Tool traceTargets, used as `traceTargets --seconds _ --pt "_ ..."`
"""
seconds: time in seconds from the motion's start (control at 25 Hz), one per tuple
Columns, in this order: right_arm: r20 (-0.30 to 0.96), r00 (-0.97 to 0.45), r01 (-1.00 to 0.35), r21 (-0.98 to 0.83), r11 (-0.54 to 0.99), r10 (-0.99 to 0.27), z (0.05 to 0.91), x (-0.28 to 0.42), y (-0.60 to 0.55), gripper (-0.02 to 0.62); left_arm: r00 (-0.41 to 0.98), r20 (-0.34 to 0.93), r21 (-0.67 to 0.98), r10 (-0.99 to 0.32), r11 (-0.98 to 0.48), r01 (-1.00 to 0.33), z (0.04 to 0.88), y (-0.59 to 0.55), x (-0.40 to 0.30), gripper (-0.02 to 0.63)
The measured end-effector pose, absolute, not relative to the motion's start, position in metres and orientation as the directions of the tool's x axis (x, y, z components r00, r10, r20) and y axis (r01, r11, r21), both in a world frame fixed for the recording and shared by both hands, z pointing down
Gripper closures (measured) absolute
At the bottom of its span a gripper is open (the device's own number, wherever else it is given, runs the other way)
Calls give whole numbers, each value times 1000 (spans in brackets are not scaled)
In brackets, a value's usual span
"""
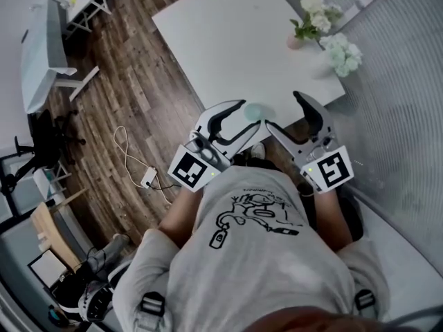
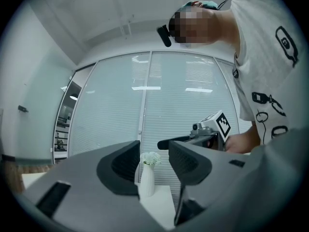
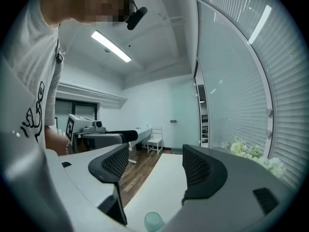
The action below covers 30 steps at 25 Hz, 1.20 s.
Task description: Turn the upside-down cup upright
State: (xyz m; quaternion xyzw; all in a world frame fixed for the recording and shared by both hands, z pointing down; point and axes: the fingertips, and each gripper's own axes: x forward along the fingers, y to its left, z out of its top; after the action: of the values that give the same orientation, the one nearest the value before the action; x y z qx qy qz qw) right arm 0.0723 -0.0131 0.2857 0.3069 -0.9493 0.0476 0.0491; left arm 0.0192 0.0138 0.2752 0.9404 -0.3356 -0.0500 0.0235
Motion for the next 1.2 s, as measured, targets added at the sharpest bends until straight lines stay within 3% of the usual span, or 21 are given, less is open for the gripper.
traceTargets --seconds 0.08,0.2,0.4,0.72,1.2 --pt "105 -808 -587 -57 807 -580 277 72 -10 238 766 -85 74 -637 -771 -632 268 15 19 424" --pt "79 -808 -589 -59 806 -584 266 72 -6 327 758 -98 71 -645 -764 -641 258 16 19 442" --pt "46 -799 -601 -74 796 -599 250 76 -2 390 761 -90 60 -642 -767 -639 251 20 27 474" --pt "21 -790 -613 -50 788 -613 236 72 10 502 731 -83 71 -677 -736 -673 241 20 22 577" --pt "21 -782 -623 -46 781 -622 233 74 18 541 752 -130 87 -646 -763 -641 225 35 28 592"
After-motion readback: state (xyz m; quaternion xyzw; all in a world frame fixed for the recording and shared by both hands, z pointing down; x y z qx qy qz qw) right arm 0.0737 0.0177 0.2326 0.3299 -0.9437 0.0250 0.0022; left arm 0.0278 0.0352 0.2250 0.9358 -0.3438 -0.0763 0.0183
